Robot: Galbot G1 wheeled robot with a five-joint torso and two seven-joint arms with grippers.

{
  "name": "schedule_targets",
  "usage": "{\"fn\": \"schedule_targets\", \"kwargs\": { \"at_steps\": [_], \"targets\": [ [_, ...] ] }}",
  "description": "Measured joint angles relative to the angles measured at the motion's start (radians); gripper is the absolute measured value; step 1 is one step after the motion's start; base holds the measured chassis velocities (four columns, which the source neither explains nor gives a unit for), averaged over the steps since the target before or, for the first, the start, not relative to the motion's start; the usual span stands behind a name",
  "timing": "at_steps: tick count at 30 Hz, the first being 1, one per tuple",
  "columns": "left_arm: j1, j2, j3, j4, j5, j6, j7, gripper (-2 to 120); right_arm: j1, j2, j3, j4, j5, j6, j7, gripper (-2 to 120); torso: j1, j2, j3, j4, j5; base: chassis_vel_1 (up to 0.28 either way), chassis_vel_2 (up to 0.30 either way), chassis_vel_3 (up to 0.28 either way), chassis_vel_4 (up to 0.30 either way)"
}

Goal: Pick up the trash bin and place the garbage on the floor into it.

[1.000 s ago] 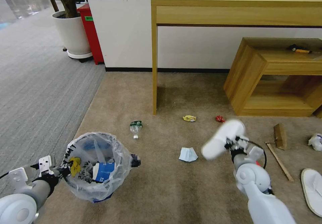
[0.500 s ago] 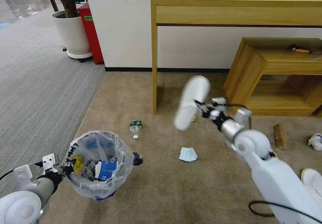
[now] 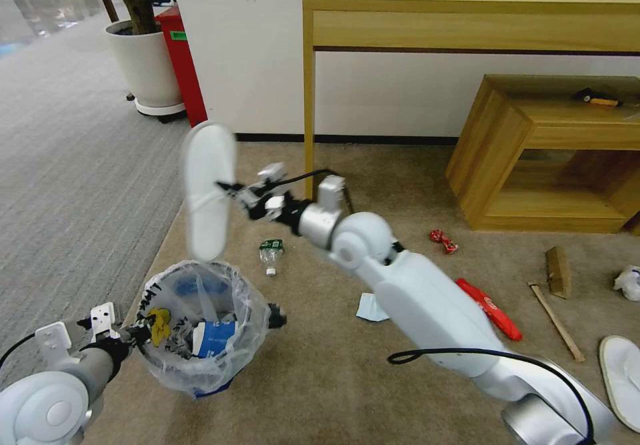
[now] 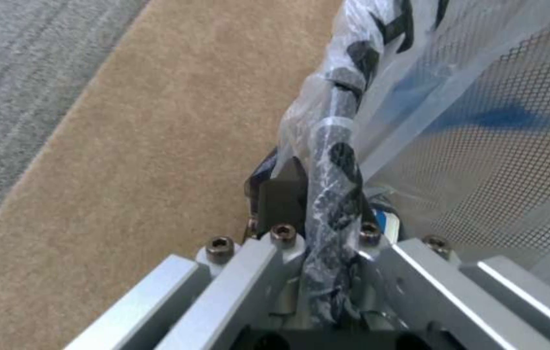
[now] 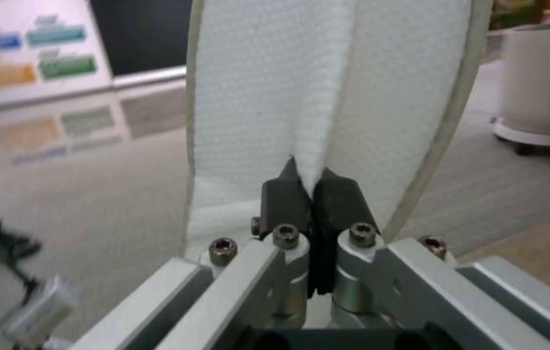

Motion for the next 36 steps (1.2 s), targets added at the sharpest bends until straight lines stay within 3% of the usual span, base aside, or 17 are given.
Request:
{"fn": "schedule_targets", "kwargs": {
  "at_steps": [17, 21, 22, 31, 36],
  "targets": [
    [0.003, 0.0, 0.004, -0.021, -0.009, 0.0, -0.006, 0, -0.03, 0.04, -0.16, -0.061, -0.193, 0.085, -0.019, 1, 0.0, 0.0, 0.0, 0.0, 0.0002, 0.0, 0.0, 0.0, 0.0],
    [-0.001, -0.001, 0.003, -0.021, -0.01, 0.0, -0.005, 0, -0.06, 0.028, -0.175, -0.051, -0.201, 0.086, 0.013, 14, 0.0, 0.0, 0.0, 0.0, 0.0002, 0.0, 0.0, 0.0, 0.0],
    [-0.002, -0.002, 0.003, -0.02, -0.01, 0.0, -0.005, 0, -0.07, 0.022, -0.18, -0.044, -0.204, 0.085, 0.023, 22, 0.0, 0.0, 0.0, 0.0, 0.0003, 0.0, 0.0, 0.0, 0.0],
    [-0.005, -0.004, 0.002, -0.013, -0.008, 0.0, -0.003, 0, -0.078, 0.016, -0.181, -0.029, -0.199, 0.08, 0.046, 51, 0.0, 0.0, 0.0, 0.0001, 0.0002, 0.0, 0.0, 0.0, 0.0],
    [-0.002, -0.006, -0.009, -0.006, -0.007, 0.0, 0.002, 0, -0.1, 0.003, -0.106, -0.002, -0.18, 0.056, 0.103, 73, 0.0, 0.0, 0.0, 0.0002, 0.0003, 0.0, 0.0, 0.0, 0.0]
  ]
}}
